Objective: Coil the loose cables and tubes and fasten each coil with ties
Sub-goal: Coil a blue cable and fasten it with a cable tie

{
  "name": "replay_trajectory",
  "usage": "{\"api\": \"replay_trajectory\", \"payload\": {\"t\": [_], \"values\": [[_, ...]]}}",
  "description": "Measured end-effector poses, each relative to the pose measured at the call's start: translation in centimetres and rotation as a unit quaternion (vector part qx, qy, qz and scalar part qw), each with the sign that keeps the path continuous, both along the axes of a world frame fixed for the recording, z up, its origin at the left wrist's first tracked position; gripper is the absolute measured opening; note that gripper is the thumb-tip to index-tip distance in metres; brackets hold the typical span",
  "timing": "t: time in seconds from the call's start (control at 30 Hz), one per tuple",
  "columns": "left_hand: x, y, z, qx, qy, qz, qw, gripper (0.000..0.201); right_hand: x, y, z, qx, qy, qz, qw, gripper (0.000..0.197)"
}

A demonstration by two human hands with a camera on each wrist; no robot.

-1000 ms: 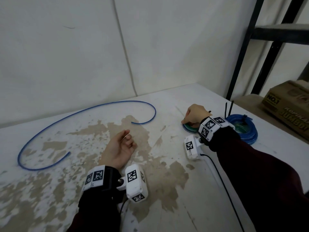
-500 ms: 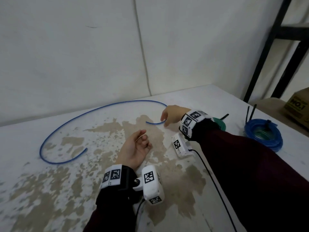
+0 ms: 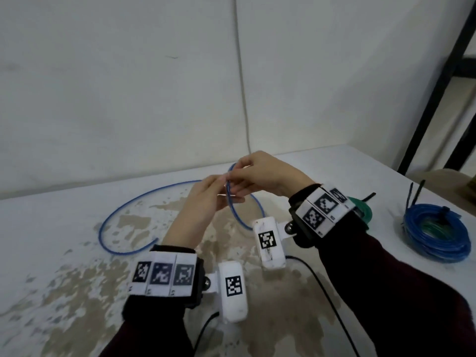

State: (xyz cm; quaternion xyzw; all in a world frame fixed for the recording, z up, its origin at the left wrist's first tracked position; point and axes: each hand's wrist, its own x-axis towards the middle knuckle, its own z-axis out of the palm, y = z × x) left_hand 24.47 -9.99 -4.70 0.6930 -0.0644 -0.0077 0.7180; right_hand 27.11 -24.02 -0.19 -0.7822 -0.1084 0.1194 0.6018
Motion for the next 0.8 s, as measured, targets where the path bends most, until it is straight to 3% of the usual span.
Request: {"api": "replay_trajectory", "payload": {"t": [0.1,0.2,0.27,0.37,0.5,0.7,0.8], "values": [[-1.5,2.2,2.7,0.025,-0.043,-0.016,0.999,0.028,-1.4,1.5,2.1,0.027,-0.066,-0.004,0.997,0.013],[-2.5,4.2,4.5,0.046,-0.063,-0.009,0.997,0.031,-2.0,2.1,3.3,-0.076,-0.25,-0.107,0.959,0.011],[-3.2,5.5,5.7,0.048,-0.066,-0.026,0.996,0.033,-2.3,2.3,3.9,-0.131,-0.313,-0.086,0.937,0.009],[-4.0,7.3,6.8,0.07,-0.082,-0.05,0.993,0.032,-3.2,3.0,4.2,-0.161,-0.282,0.034,0.945,0.013],[-4.2,8.7,6.9,0.095,-0.107,0.021,0.99,0.033,-3.9,3.7,3.8,-0.168,-0.311,0.029,0.935,0.019],[-3.2,7.6,6.1,0.063,-0.116,0.074,0.988,0.04,-3.7,4.6,3.5,0.003,-0.23,-0.004,0.973,0.02],[-3.1,6.3,5.8,0.015,-0.124,0.047,0.991,0.028,-4.0,5.1,3.5,0.103,-0.177,-0.011,0.979,0.018]]}}
